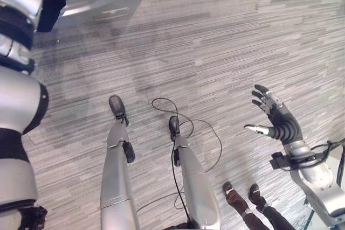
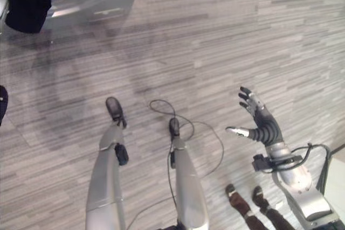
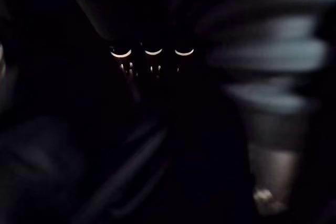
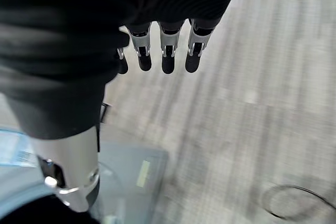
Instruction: Grab the laundry basket,head to the washer,open it,put in the laundry and shut it.
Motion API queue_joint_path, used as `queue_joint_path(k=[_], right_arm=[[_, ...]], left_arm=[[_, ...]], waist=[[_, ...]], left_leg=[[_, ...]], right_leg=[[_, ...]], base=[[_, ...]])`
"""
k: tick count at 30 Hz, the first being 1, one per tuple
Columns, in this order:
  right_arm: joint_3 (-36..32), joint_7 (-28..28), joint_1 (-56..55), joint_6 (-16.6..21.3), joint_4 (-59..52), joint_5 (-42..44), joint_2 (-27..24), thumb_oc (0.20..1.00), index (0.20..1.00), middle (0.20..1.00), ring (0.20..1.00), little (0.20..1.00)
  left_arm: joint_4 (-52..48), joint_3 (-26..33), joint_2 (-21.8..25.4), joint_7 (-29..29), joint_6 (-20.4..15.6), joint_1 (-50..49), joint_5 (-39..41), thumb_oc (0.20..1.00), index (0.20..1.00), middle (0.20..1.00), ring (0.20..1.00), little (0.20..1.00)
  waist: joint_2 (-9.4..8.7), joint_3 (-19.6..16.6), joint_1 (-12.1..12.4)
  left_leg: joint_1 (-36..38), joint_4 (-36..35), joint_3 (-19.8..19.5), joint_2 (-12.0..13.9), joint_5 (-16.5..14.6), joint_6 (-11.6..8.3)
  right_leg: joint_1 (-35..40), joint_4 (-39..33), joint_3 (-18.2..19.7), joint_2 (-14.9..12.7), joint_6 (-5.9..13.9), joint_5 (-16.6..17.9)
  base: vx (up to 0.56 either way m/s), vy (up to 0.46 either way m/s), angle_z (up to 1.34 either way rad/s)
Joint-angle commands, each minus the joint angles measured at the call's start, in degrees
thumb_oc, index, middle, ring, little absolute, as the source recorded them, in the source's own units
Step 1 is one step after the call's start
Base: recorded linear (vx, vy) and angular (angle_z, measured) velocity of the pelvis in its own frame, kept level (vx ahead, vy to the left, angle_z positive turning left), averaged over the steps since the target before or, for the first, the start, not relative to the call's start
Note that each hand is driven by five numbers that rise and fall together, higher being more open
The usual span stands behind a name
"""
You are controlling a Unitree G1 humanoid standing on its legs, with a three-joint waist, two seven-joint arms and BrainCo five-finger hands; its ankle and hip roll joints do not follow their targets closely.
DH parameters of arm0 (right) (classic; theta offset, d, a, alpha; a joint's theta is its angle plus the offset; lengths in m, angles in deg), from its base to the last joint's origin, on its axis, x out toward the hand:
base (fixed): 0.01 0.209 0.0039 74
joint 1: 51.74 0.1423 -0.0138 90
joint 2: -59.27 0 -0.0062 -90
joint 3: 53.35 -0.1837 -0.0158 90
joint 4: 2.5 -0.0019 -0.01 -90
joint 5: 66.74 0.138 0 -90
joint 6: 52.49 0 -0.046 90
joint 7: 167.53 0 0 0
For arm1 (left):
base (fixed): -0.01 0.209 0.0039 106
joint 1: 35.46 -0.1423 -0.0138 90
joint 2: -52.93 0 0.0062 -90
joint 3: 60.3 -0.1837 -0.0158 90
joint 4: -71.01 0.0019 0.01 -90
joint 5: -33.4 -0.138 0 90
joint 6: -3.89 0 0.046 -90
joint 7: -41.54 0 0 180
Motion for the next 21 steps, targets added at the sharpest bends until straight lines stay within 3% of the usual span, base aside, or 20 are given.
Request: queue_joint_path(k=[1, 8, 10, 15, 19, 21], right_arm=[[-2.91, 0.57, -2.76, 3.51, -0.25, 3.51, -0.52, 1.000, 1.000, 1.000, 1.000, 1.000], [-2.61, 1.65, -1.85, 3.68, -0.58, 4.33, -0.93, 1.000, 1.000, 1.000, 1.000, 1.000], [-3.87, 2.49, -2.08, 2.91, -0.47, 4.79, -1.23, 1.000, 1.000, 1.000, 1.000, 1.000], [-6.55, 4.18, -5.41, 1.37, -0.82, 4.46, -0.75, 1.000, 1.000, 1.000, 1.000, 1.000], [-6.98, 5.42, -6.39, 1.58, -1.35, 4.80, -0.91, 1.000, 1.000, 1.000, 1.000, 1.000], [-7.06, 5.42, -6.15, 1.54, -1.34, 5.07, -1.02, 1.000, 1.000, 1.000, 1.000, 1.000]], left_arm=[[-2.31, -0.29, 1.38, -5.68, -1.83, 3.20, -7.40, 1.000, 1.000, 1.000, 1.000, 1.000], [-2.40, -4.76, 4.71, -1.76, -0.06, 1.88, -14.73, 1.000, 1.000, 1.000, 1.000, 1.000], [-2.13, -5.56, 4.53, 2.52, -1.56, 2.59, -13.53, 1.000, 1.000, 1.000, 1.000, 1.000], [-1.63, -4.76, 1.88, 6.74, -3.26, 4.66, -10.21, 1.000, 1.000, 1.000, 1.000, 1.000], [-1.64, -12.03, 2.50, 7.47, -0.99, 6.37, -20.47, 1.000, 1.000, 1.000, 1.000, 1.000], [-0.96, -12.69, 2.03, 8.49, -0.20, 6.44, -21.14, 1.000, 1.000, 1.000, 1.000, 1.000]], waist=[[0.75, -4.27, 0.32], [1.84, -3.98, 1.92], [2.52, -4.17, 2.56], [2.98, -4.67, 3.03], [3.27, -4.65, 3.37], [3.31, -4.58, 3.48]], left_leg=[[-0.22, 7.17, -4.82, 3.09, -13.53, -6.17], [3.29, 4.20, -5.22, 3.51, -10.89, -7.05], [4.51, 2.72, -5.69, 3.45, -9.63, -7.53], [4.71, 2.28, -6.32, 2.89, -9.14, -7.56], [4.90, 2.36, -6.20, 2.90, -9.21, -7.49], [4.96, 2.43, -6.12, 2.89, -9.21, -7.47]], right_leg=[[8.30, 2.55, -3.06, 4.31, -6.14, -1.10], [8.31, 4.97, -3.19, 5.13, -7.61, -4.03], [8.86, 5.28, -3.40, 5.11, -7.95, -4.79], [9.12, 6.00, -3.72, 5.31, -8.78, -5.69], [9.31, 5.85, -3.78, 5.42, -8.89, -5.57], [9.41, 5.83, -3.70, 5.34, -8.84, -5.50]], base=[[-0.06, -0.084, -0.02], [-0.04, -0.053, 0.06], [-0.04, -0.066, 0.08], [-0.02, -0.062, 0.12], [0.00, -0.024, 0.09], [0.00, -0.001, 0.02]])
